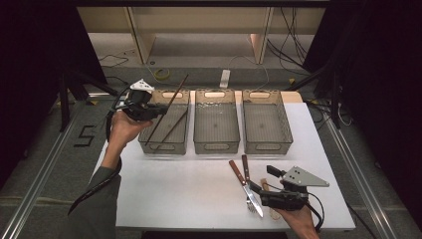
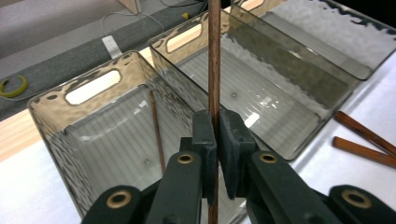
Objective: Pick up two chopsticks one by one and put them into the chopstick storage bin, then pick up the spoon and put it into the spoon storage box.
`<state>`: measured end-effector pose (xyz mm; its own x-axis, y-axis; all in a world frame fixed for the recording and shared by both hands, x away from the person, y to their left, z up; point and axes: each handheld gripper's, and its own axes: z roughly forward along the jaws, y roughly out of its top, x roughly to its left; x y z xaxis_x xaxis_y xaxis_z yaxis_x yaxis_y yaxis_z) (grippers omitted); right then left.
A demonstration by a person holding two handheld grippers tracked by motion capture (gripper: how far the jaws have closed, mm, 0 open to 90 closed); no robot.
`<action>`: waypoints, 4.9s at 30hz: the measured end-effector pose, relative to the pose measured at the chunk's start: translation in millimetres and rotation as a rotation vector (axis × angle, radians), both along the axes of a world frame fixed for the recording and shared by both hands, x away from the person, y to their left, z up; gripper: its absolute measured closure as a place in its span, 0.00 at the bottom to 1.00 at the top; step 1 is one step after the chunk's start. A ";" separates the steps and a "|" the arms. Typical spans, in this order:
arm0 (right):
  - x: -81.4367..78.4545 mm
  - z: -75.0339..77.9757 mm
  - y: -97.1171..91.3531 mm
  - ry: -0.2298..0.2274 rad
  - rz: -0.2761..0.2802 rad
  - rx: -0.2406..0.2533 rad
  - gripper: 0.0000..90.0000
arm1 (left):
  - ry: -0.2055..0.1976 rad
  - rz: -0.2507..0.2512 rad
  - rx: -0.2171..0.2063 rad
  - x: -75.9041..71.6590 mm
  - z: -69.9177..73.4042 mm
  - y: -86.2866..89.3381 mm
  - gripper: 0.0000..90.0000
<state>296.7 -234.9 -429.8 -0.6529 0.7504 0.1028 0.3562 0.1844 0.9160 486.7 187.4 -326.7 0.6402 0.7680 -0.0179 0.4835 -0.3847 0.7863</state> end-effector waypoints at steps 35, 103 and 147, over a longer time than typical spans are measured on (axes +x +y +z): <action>-0.7 0.3 0.6 0.004 0.006 0.002 0.23 | 0.043 0.134 0.005 49.8 -34.3 15.0 0.94; 23.0 2.5 -0.9 0.115 -0.033 -0.145 0.33 | 0.005 0.117 -0.162 -104.3 -82.5 -4.7 0.23; 41.2 -30.0 -2.8 0.362 -0.083 -0.376 0.49 | -0.036 0.005 -0.182 -146.7 -91.3 -13.5 0.17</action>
